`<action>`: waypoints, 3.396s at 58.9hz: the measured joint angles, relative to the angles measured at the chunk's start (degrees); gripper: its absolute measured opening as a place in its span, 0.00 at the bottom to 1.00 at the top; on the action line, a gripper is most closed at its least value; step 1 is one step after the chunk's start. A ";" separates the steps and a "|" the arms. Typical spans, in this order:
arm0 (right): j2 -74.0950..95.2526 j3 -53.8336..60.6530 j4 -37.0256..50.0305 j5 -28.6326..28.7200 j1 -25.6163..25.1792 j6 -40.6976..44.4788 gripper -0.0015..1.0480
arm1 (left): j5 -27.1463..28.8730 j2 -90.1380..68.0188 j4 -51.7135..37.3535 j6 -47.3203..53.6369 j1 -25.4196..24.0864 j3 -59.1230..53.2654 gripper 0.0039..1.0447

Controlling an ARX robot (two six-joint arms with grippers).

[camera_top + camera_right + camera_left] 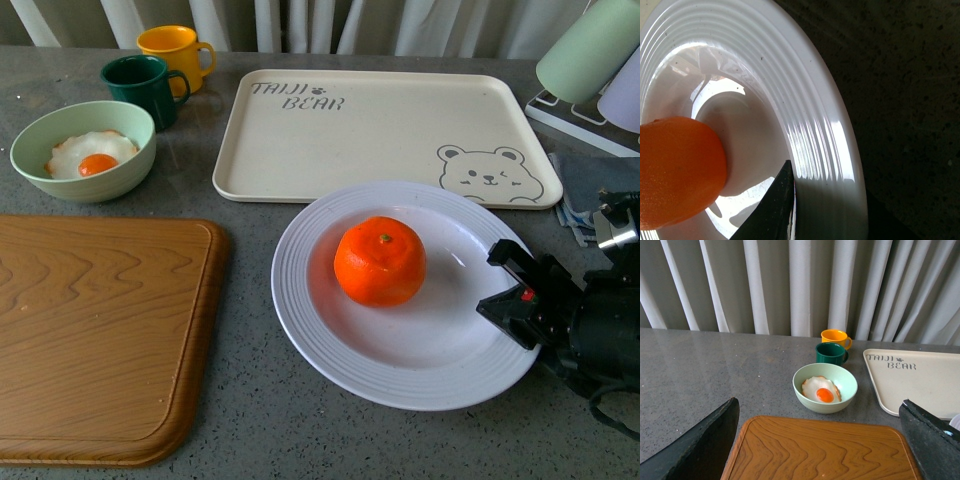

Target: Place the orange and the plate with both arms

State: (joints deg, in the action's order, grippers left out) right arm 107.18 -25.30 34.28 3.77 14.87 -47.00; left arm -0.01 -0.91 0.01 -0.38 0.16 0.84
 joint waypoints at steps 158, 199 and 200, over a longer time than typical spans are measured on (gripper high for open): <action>27.91 -53.53 -3.39 8.90 -6.80 -4.02 0.48 | 0.00 0.00 0.00 0.00 0.00 0.00 0.92; 14.73 -41.24 -2.32 7.23 -7.15 11.41 0.91 | 0.00 0.00 0.00 0.00 0.00 0.00 0.92; 13.55 -40.44 -2.32 7.43 -7.10 11.69 0.91 | 0.00 0.00 0.00 0.00 0.00 0.00 0.92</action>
State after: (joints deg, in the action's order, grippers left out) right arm 120.73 -65.73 31.97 11.20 7.77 -35.31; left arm -0.01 -0.91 0.01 -0.38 0.16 0.84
